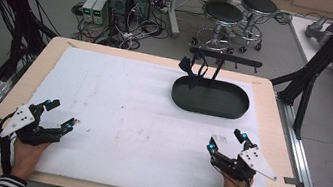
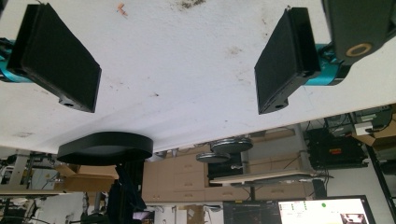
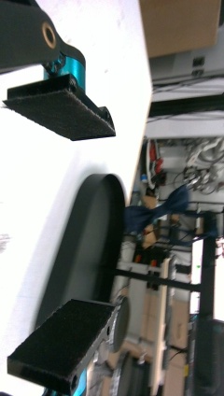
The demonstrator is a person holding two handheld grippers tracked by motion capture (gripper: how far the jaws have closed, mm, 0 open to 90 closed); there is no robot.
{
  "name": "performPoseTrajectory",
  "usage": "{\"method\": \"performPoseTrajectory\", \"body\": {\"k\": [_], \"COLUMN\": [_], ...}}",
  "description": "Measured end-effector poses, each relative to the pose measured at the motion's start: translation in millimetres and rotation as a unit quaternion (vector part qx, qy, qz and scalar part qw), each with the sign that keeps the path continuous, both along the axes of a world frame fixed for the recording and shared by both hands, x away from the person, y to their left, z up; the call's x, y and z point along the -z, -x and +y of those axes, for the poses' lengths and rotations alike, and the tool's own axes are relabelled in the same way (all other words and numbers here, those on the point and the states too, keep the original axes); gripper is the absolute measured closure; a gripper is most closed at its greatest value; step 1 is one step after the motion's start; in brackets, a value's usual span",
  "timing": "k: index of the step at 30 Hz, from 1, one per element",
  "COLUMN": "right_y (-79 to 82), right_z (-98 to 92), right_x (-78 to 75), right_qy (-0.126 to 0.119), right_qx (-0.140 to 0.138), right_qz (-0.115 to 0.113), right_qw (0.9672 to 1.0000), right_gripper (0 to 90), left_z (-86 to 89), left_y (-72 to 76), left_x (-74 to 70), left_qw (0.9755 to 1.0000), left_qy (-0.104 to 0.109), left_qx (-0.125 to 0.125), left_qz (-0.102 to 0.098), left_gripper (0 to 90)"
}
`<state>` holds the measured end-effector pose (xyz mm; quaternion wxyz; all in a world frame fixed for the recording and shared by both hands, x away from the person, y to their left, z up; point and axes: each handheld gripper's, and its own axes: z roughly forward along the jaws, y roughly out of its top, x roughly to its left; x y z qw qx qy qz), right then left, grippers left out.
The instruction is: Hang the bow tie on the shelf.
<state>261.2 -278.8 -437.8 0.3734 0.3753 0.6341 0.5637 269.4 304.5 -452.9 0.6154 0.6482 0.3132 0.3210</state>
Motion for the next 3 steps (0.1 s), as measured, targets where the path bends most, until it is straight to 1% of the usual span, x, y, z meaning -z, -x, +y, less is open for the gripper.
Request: {"method": "performPoseTrajectory", "body": {"k": [1,3], "right_y": [-0.8,-2.2], "right_z": [-0.3,-2.0], "right_x": [3.8,10.1], "right_qy": [0.008,0.004], "right_qx": [0.006,0.011], "right_qz": [0.006,0.014], "right_qw": [0.9999,0.9998], "right_gripper": [12.2,12.2], "left_z": [-0.1,0.6], "left_y": [0.0,-0.1], "left_x": [0.1,0.1], "left_qw": [1.0000,1.0000], "left_qy": [0.003,0.003], "left_qx": [-0.001,0.000], "left_qz": [0.000,0.000], "left_gripper": [15.0,14.9]}}
